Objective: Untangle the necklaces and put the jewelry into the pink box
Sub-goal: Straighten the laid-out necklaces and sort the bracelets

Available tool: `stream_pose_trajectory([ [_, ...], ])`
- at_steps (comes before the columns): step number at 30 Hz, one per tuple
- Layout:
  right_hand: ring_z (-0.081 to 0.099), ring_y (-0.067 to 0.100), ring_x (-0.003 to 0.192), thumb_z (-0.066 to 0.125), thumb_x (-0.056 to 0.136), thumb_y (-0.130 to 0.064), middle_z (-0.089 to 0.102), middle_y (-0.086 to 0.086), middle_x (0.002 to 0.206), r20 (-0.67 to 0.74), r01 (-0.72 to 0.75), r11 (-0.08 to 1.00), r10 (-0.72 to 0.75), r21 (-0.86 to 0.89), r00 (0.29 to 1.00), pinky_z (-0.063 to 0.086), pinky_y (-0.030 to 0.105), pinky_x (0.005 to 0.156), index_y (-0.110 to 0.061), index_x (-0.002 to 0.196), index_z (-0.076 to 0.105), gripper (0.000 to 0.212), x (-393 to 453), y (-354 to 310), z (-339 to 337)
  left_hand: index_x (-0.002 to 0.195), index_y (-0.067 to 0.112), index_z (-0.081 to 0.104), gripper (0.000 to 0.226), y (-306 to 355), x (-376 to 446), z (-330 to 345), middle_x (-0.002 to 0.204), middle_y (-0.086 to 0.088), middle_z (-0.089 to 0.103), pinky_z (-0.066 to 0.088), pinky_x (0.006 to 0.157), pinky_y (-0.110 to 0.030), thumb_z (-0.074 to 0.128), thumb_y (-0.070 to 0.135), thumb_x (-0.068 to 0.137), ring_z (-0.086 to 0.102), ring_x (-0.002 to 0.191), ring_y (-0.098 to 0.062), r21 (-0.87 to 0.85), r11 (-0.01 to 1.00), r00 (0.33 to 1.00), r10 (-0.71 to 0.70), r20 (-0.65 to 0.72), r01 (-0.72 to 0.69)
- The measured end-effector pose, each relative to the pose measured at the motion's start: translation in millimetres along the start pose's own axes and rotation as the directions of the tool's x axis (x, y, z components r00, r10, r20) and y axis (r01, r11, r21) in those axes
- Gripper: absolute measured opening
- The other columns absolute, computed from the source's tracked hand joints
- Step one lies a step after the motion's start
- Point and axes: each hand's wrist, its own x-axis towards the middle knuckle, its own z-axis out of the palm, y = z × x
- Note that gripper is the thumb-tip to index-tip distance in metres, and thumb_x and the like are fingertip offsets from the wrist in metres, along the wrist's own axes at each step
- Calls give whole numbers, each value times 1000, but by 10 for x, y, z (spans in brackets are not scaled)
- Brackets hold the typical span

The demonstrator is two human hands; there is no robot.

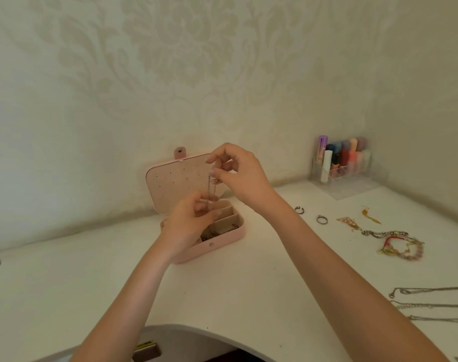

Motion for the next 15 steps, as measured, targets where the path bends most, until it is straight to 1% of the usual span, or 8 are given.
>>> stream_pose_trajectory([
  [1, 57, 18, 64, 65, 78, 8, 55, 4, 69, -20, -25, 999, 24, -20, 1000, 56, 27, 66, -13, 84, 63, 22, 12, 54, -41, 94, 20, 61, 16, -9, -10, -13, 76, 6, 71, 47, 68, -11, 68, 9, 85, 64, 71, 0, 0, 1000, 998, 11, -55, -11],
  [3, 56, 16, 60, 67, 75, 6, 56, 2, 64, -45, -122, 980, 117, -158, 992, 51, 22, 61, -14, 82, 63, 22, 21, 201, -133, 87, 17, 62, 15, -37, -39, -64, 70, 5, 69, 43, 64, -6, 68, 4, 83, 61, 62, 6, 11, 999, 990, 38, -137, -37],
  [5, 58, 15, 54, 70, 74, 3, 59, 2, 60, 20, -244, 931, 259, -273, 966, 49, 22, 58, -17, 78, 62, 22, -12, 335, -187, 80, 18, 62, 16, -51, -79, -99, 65, 9, 69, 41, 60, -5, 70, 4, 81, 59, 58, 8, 66, 997, 987, 53, -155, -44],
  [7, 56, 13, 50, 72, 74, 3, 59, 2, 60, 132, -317, 898, 369, -304, 920, 48, 18, 52, -17, 75, 61, 23, -61, 416, -176, 73, 23, 64, 19, -60, -119, -98, 64, 10, 69, 41, 60, -10, 71, 7, 80, 58, 57, 7, 165, 986, 990, 54, -131, -32],
  [9, 53, 7, 52, 75, 74, 1, 56, -4, 64, 200, -321, 873, 411, -367, 889, 41, 12, 47, -18, 74, 62, 23, -89, 459, -143, 69, 31, 63, 27, -87, -132, -78, 68, 9, 69, 41, 61, -17, 70, 7, 80, 59, 59, 2, 275, 961, 993, 56, -102, -26],
  [11, 51, 5, 56, 76, 74, -3, 54, -9, 65, 230, -299, 853, 423, -428, 877, 37, 11, 47, -19, 80, 63, 22, -97, 491, -119, 67, 37, 60, 32, -105, -133, -51, 68, 13, 67, 45, 64, -23, 68, 9, 80, 61, 63, -6, 381, 924, 995, 68, -79, -33],
  [14, 50, 4, 57, 76, 73, -3, 54, -7, 66, 243, -288, 840, 431, -461, 869, 34, 8, 44, -18, 84, 64, 22, -106, 546, -95, 66, 40, 60, 29, -84, -160, 0, 65, 19, 63, 48, 74, -29, 69, 15, 78, 64, 71, -11, 511, 859, 997, 72, -39, -42],
  [15, 50, 4, 57, 76, 74, -3, 54, -6, 66, 237, -284, 838, 427, -466, 872, 34, 9, 45, -18, 84, 64, 21, -115, 551, -96, 66, 39, 62, 26, -76, -174, 12, 65, 19, 61, 49, 77, -31, 69, 17, 78, 63, 73, -11, 560, 827, 997, 74, -23, -49],
])
